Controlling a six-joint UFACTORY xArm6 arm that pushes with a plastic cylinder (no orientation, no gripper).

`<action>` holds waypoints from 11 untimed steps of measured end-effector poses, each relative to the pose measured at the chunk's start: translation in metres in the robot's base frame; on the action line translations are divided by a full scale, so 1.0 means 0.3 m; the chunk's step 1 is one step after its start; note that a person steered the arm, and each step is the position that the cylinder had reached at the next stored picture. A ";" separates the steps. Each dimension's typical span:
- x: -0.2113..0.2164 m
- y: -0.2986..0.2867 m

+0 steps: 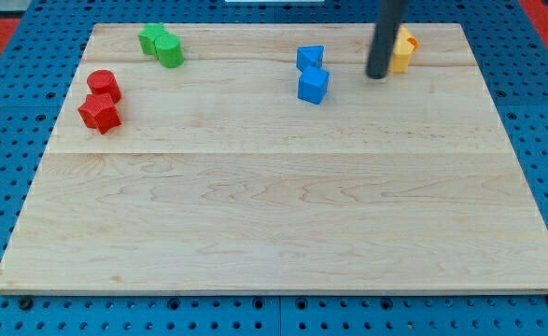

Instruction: Push the green blocks towards the left of the blue blocks

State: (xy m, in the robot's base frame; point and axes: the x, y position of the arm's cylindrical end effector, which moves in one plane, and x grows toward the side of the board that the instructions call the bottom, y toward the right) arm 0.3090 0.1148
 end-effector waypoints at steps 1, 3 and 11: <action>0.211 -0.253; 0.210 -0.612; -0.038 -0.714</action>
